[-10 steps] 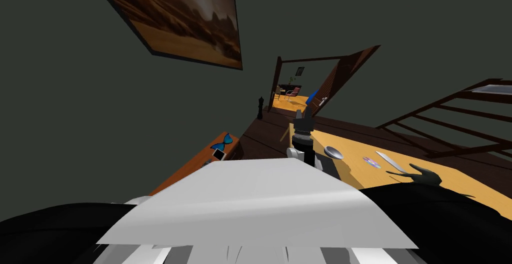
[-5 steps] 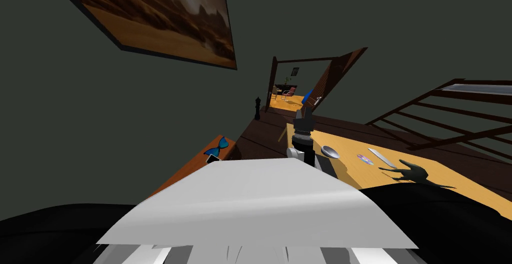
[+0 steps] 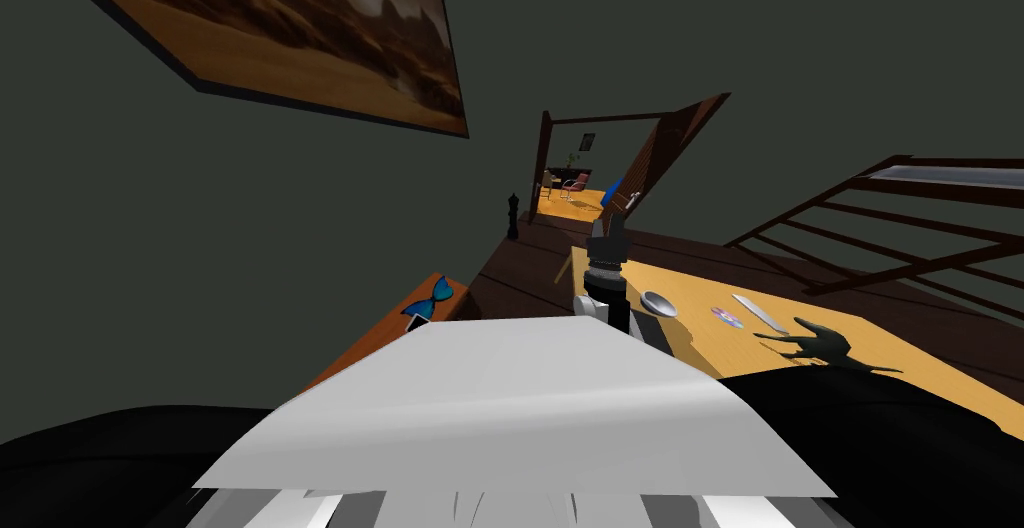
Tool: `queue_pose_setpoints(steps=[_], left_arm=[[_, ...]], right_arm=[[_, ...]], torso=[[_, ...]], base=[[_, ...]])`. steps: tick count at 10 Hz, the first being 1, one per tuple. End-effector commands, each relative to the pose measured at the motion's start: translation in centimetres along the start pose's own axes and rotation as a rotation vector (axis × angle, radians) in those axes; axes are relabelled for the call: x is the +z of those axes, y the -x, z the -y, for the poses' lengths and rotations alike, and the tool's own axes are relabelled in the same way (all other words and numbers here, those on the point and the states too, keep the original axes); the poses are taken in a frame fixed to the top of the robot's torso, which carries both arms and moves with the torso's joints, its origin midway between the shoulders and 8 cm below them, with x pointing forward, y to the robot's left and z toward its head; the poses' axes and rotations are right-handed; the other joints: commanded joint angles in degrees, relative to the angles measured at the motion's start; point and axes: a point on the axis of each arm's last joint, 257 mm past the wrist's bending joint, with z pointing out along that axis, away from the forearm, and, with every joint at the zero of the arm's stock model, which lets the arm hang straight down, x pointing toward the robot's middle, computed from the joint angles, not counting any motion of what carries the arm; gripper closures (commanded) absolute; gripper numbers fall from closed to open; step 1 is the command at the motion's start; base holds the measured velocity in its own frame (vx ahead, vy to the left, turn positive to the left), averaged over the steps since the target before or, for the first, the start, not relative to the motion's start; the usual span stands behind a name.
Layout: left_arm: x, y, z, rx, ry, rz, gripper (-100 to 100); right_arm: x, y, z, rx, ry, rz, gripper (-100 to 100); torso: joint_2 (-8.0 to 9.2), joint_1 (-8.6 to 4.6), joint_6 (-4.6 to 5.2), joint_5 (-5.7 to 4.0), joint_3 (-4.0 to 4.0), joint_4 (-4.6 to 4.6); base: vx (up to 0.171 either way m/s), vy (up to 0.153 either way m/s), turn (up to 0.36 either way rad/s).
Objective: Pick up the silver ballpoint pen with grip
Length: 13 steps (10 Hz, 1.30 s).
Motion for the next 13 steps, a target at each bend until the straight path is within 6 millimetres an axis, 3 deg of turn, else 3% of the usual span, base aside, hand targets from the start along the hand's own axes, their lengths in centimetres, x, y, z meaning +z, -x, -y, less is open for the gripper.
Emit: queue_pose_setpoints(steps=[1, 4, 6, 7, 8, 13], left_arm=[[0.1, 0.1, -1.7, 0.009, 0.038, -0.006, -100], [-0.4, 0.7, -6.1, 0.034, 0.138, -0.015, -100], [-0.3, 0.5, -6.0, 0.034, 0.137, -0.015, -100], [-0.3, 0.5, -6.1, 0.035, 0.140, -0.015, 0], [0.1, 0.2, -5.9, 0.031, 0.141, -0.014, -100], [1.2, -1.0, -5.5, 0.022, 0.145, -0.015, -100]], right_arm=[[0.0, 0.0, 0.0, 0.000, 0.000, 0.000, 0], [0.0, 0.0, 0.0, 0.000, 0.000, 0.000, 0], [0.0, 0.0, 0.0, 0.000, 0.000, 0.000, 0], [0.0, 0.0, 0.0, 0.000, 0.000, 0.000, 0], [0.0, 0.0, 0.0, 0.000, 0.000, 0.000, 0], [0.0, 0.0, 0.0, 0.000, 0.000, 0.000, 0]], torso=[[0.00, 0.00, 0.00, 0.00, 0.00, 0.00], [-0.12, -0.03, 0.01, 0.00, -0.07, -0.02], [-0.12, -0.04, 0.01, -0.01, -0.07, -0.02], [-0.02, 0.00, 0.00, 0.00, -0.01, -0.01], [0.05, 0.03, 0.00, 0.00, 0.03, 0.01], [0.16, 0.20, 0.00, 0.05, 0.09, 0.04]], base=[[0.023, -0.014, -0.059], [0.062, -0.024, -0.088], [0.038, -0.017, -0.031], [0.000, 0.000, 0.000], [-0.008, 0.016, -0.024], [-0.014, 0.037, -0.023]])
